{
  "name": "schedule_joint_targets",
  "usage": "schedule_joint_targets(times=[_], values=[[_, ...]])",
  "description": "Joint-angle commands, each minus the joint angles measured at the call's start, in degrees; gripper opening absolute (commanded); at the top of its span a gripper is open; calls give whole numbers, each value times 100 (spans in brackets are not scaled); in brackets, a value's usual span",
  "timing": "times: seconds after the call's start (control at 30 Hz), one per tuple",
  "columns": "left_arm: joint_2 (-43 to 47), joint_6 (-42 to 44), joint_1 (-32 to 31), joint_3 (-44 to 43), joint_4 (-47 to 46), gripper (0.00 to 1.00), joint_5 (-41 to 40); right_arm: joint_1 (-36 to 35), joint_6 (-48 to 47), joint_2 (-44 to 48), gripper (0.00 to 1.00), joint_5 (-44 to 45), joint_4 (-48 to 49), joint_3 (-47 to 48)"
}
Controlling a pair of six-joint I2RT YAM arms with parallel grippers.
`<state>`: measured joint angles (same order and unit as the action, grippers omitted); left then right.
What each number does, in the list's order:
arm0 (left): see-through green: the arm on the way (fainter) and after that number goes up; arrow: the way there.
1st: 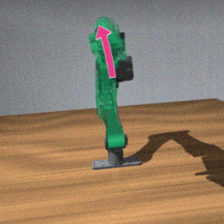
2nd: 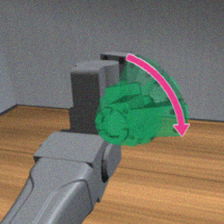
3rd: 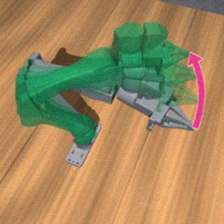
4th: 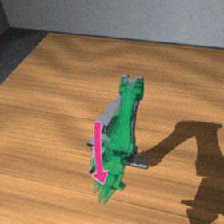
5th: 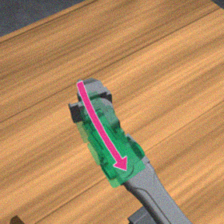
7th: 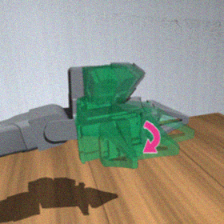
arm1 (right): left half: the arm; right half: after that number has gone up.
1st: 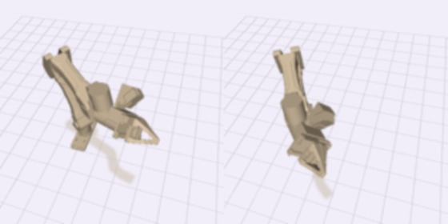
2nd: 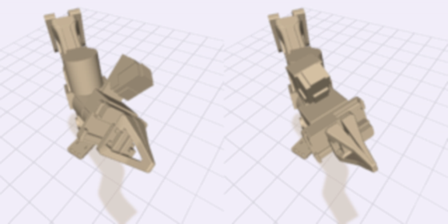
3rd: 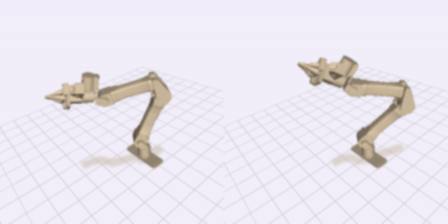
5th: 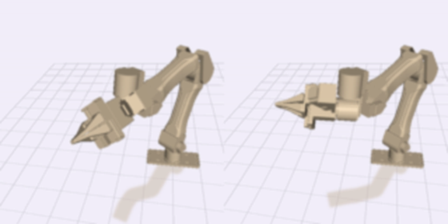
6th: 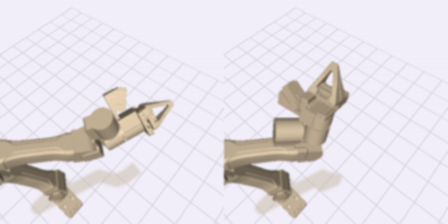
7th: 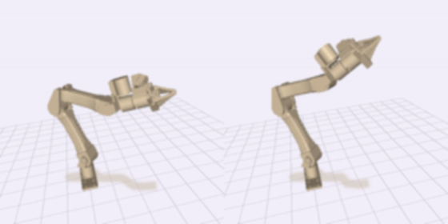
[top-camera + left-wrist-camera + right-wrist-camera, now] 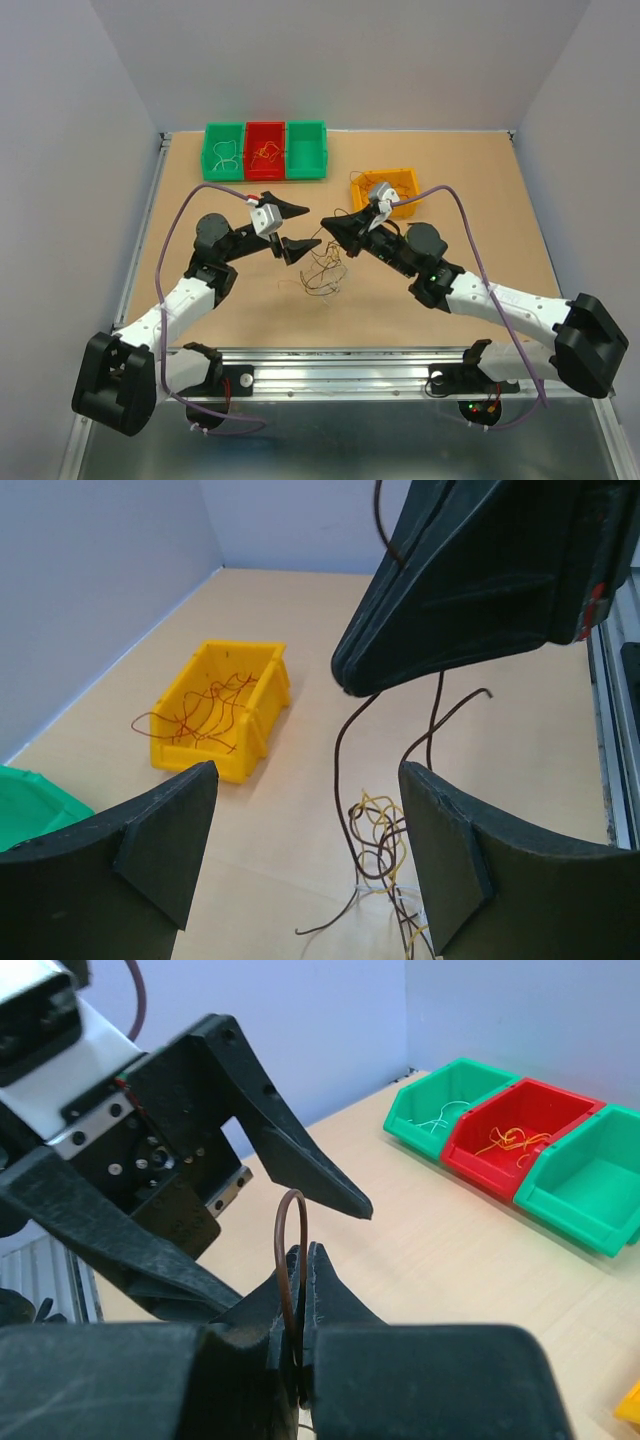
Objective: Untangle the cables
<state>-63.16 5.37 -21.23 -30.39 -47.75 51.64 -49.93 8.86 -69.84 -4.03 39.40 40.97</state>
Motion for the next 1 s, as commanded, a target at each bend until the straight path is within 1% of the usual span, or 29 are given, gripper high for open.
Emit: schedule_joint_targets(times=[0.0, 0.03, 0.07, 0.1, 0.23, 0.43, 0.57, 0.77, 0.87, 0.97], values=[[339, 193, -153, 112, -262, 84, -197, 1, -25, -64, 1, 148, 402, -45], [348, 263, -266, 121, -209, 84, -511, -8, -16, -82, 1, 131, 402, -28], [330, 307, -319, 113, -209, 84, -514, -8, 1, -91, 1, 113, 402, -19], [295, 368, -355, 95, -87, 84, -793, 1, -7, -100, 1, 61, 402, -10], [-12, 456, -443, -142, 151, 82, -927, -8, 45, -143, 1, -27, 420, 25], [-408, 545, -689, -335, 345, 82, -1569, -8, 80, -74, 1, -141, 525, -28], [-628, 571, -724, -432, 415, 81, -1385, -8, 98, 58, 1, -212, 578, -124], [-671, 773, -794, -371, 380, 82, -1341, 1, 63, 234, 1, -45, 595, -247], [-751, 843, -803, -362, 380, 82, -1139, -8, 80, 418, 1, -63, 604, -353], [-602, 1062, -803, -275, 380, 82, -1060, -8, 54, 559, 0, 51, 604, -449]])
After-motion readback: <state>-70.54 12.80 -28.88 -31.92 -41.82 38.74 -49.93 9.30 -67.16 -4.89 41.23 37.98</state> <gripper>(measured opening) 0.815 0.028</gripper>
